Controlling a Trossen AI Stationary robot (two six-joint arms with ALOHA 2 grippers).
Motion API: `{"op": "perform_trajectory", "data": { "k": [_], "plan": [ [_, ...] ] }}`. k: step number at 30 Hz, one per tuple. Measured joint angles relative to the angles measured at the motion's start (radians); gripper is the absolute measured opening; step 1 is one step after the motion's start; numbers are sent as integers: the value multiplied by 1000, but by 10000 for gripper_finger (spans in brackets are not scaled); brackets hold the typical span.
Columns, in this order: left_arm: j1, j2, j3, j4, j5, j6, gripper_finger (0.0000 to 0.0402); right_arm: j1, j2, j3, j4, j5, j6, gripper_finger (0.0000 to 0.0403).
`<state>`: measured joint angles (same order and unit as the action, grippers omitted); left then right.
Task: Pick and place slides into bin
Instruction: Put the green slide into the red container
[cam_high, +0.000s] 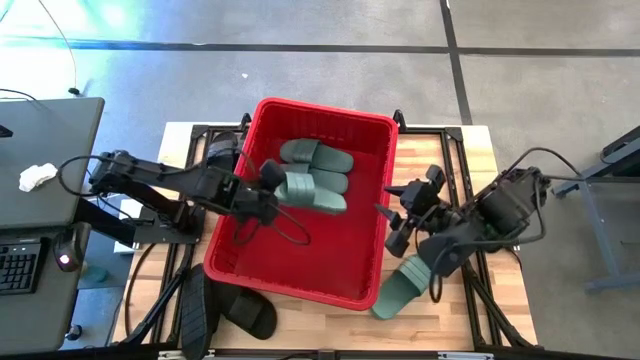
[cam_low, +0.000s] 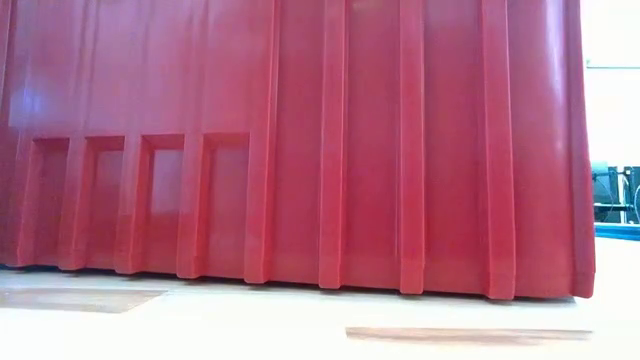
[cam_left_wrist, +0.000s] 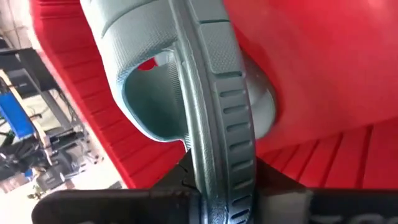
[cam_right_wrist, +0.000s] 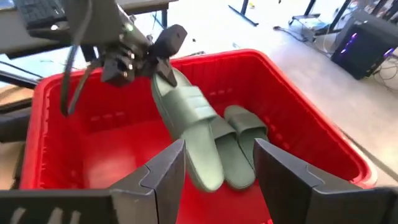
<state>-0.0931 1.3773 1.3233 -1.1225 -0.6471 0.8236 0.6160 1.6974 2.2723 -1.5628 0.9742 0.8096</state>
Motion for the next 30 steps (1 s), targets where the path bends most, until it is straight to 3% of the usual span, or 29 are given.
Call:
{"op": "perform_trajectory", "data": {
  "k": [8, 16, 22, 30],
  "plan": [
    [-1, 1, -217, 279, 3, 149, 28, 14, -1, -120, -4, -60, 158, 178],
    [-1, 1, -328, 475, 0, 196, 23, 62, -31, -317, 19, -74, 421, 178],
    [1, 1, -380, 498, 18, 228, 29, 63, -35, -444, 20, -138, 529, 178],
    [1, 0, -435, 525, 36, 247, 26, 56, -35, -518, 64, -135, 581, 178]
  ]
}}
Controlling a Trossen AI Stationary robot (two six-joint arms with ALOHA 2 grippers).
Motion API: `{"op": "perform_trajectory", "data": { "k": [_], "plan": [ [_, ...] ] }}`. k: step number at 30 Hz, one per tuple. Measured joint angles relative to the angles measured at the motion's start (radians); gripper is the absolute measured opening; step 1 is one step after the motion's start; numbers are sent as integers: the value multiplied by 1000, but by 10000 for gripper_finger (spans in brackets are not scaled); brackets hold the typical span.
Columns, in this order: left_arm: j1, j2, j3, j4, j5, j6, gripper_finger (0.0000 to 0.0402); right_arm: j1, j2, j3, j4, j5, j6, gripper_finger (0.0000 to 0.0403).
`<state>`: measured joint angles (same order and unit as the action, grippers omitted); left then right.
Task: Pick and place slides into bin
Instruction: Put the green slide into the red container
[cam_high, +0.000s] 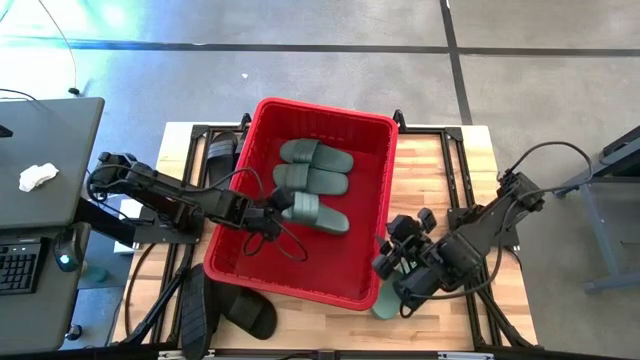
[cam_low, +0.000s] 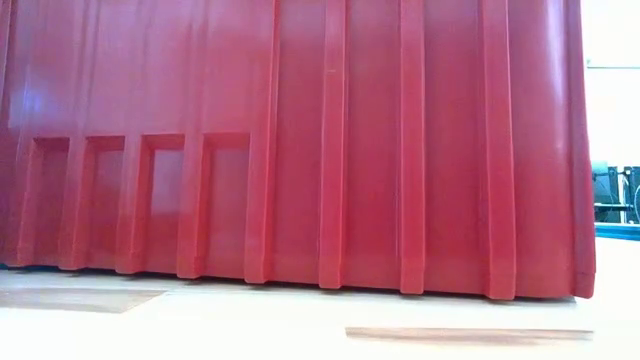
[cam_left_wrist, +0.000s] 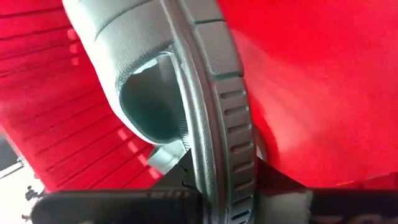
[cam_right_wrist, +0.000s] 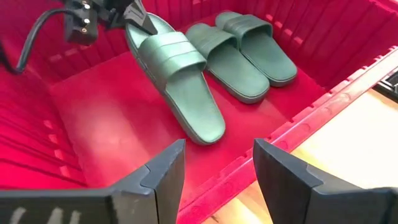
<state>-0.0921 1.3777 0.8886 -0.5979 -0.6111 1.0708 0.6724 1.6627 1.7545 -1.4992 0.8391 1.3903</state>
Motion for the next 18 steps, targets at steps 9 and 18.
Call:
{"op": "perform_trajectory", "data": {
  "k": [9, 18],
  "plan": [
    [0, 0, -26, 0, 17, 27, 71, 0, 0, -3, 23, 24, 0, 178],
    [0, 0, -27, -26, 20, 44, 103, 0, 0, -3, 35, 22, -1, 178]
  ]
}}
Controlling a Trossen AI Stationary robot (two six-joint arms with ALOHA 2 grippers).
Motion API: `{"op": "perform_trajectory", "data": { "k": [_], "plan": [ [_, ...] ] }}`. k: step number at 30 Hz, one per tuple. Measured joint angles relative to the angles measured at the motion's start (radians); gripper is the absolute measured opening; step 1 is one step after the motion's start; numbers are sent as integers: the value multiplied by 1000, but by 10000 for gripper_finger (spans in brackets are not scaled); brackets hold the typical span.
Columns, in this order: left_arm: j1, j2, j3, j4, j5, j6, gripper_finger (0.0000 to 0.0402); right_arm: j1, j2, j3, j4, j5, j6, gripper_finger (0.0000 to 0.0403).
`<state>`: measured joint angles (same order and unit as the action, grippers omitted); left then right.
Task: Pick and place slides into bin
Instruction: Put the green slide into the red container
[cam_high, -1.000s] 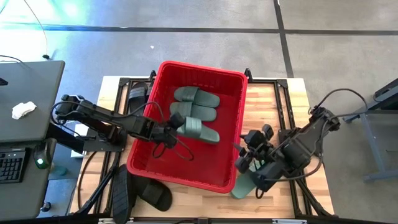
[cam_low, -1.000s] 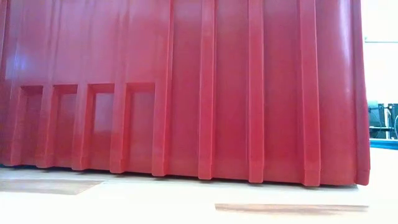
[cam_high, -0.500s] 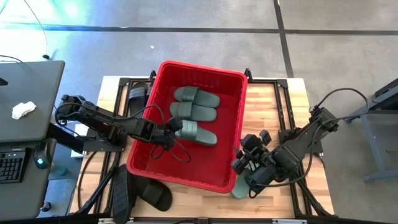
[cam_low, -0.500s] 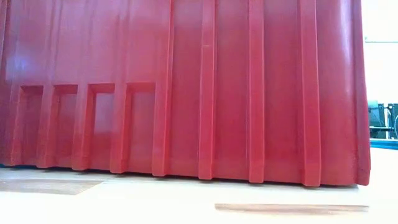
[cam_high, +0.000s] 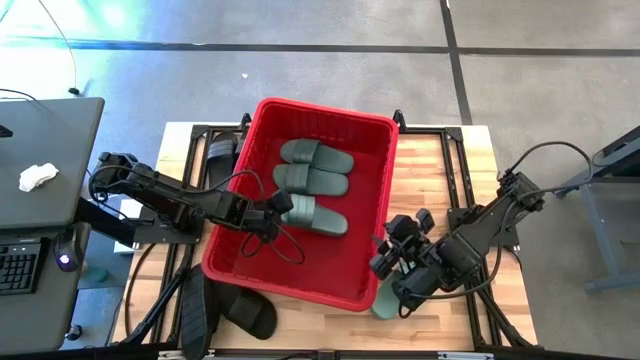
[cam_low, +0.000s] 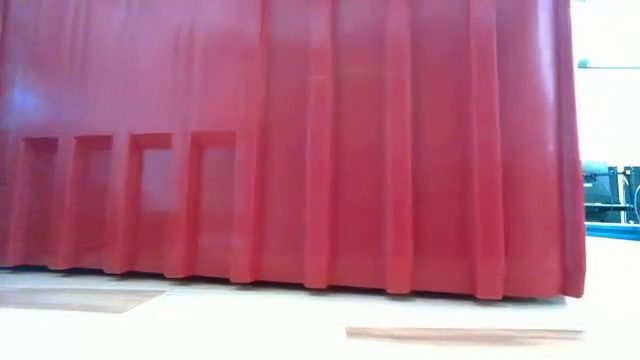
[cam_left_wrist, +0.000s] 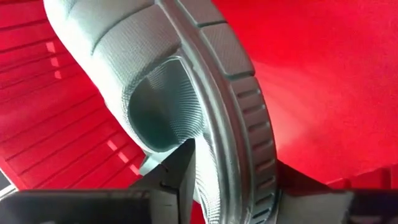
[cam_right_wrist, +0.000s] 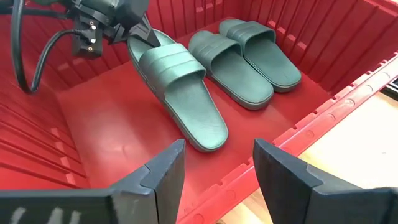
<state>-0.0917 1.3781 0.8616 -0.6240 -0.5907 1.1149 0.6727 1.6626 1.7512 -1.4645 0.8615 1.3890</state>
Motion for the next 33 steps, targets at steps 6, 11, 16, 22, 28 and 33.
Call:
{"op": "perform_trajectory", "data": {
  "k": [6, 11, 16, 22, 28, 33],
  "plan": [
    [0, 0, -2, -51, 9, 7, 123, 0, 0, 0, 4, -1, -1, 178],
    [0, 0, -1, -61, 14, 4, 156, 0, 0, 0, 3, -5, -1, 178],
    [0, 0, 18, -79, 6, 4, 198, 0, 0, 0, 4, -5, -1, 178],
    [0, 0, 46, -124, -4, 3, 245, 0, 0, 0, 4, -5, -1, 178],
    [0, 0, 50, -155, -5, -23, 284, 0, 0, 0, 7, -5, -1, 178],
    [0, 0, 50, -192, -4, -27, 312, 1, 0, 0, 15, -5, -2, 178]
  ]
}}
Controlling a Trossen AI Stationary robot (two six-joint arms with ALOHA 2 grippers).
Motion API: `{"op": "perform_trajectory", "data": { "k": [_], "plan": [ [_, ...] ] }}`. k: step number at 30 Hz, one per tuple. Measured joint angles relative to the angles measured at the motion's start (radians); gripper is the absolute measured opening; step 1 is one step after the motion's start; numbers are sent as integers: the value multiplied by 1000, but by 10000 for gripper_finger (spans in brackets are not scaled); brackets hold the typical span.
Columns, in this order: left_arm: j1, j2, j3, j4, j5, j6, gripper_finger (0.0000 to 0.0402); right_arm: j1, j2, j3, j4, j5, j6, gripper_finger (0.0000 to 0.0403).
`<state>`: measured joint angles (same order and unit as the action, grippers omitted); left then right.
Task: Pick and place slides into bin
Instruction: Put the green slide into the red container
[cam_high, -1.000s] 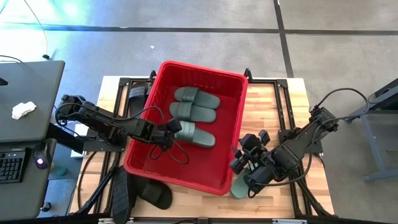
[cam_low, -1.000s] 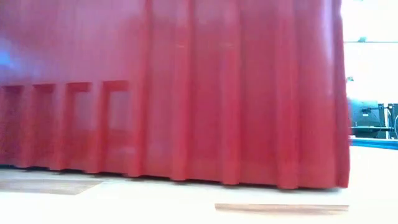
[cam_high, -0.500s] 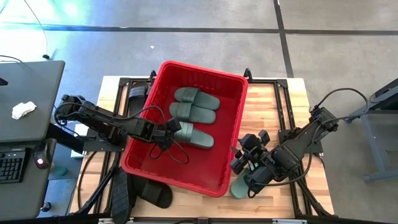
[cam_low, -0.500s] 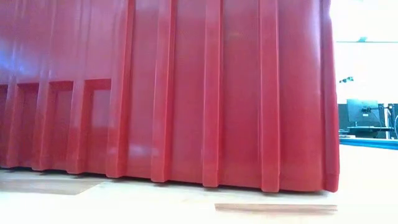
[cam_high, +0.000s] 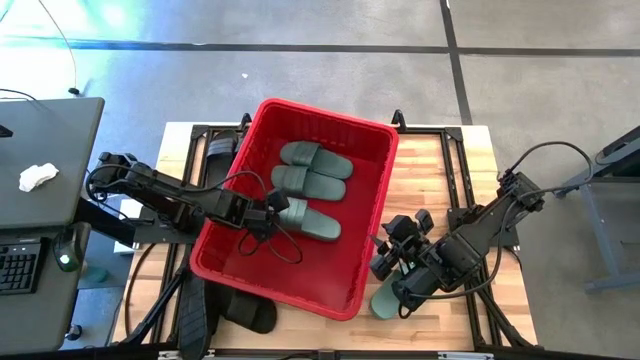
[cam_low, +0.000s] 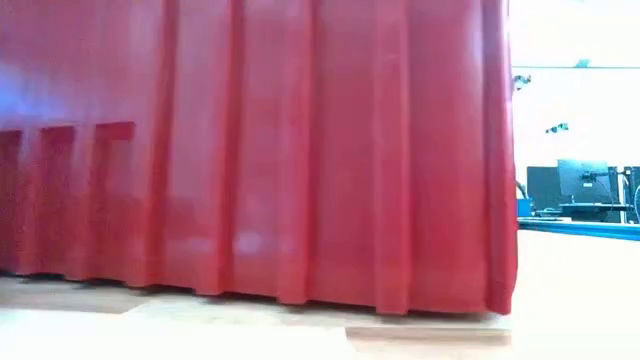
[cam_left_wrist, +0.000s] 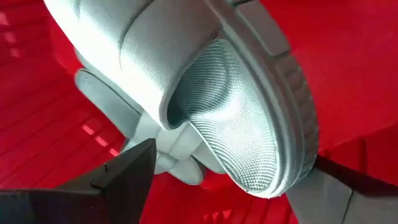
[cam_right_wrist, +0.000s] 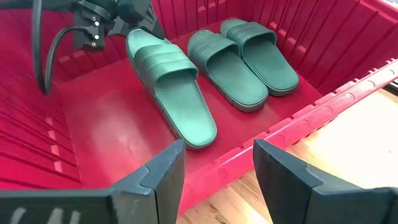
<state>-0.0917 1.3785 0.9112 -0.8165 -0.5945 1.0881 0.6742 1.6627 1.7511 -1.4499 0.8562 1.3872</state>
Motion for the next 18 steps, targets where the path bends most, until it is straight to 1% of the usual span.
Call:
{"op": "perform_trajectory", "data": {
  "k": [4, 9, 14, 18],
  "plan": [
    [0, 0, 0, -36, 16, 8, 328, 1, 0, 0, 7, -8, -8, 178],
    [0, 0, 6, -82, 101, 44, 336, 0, 0, 0, 7, -19, -8, 178],
    [0, 0, 6, -81, 102, 74, 337, 0, 0, 0, 13, -26, -9, 178],
    [0, 0, 6, -76, 105, 116, 337, 0, 1, 0, 36, -75, -38, 178]
  ]
}}
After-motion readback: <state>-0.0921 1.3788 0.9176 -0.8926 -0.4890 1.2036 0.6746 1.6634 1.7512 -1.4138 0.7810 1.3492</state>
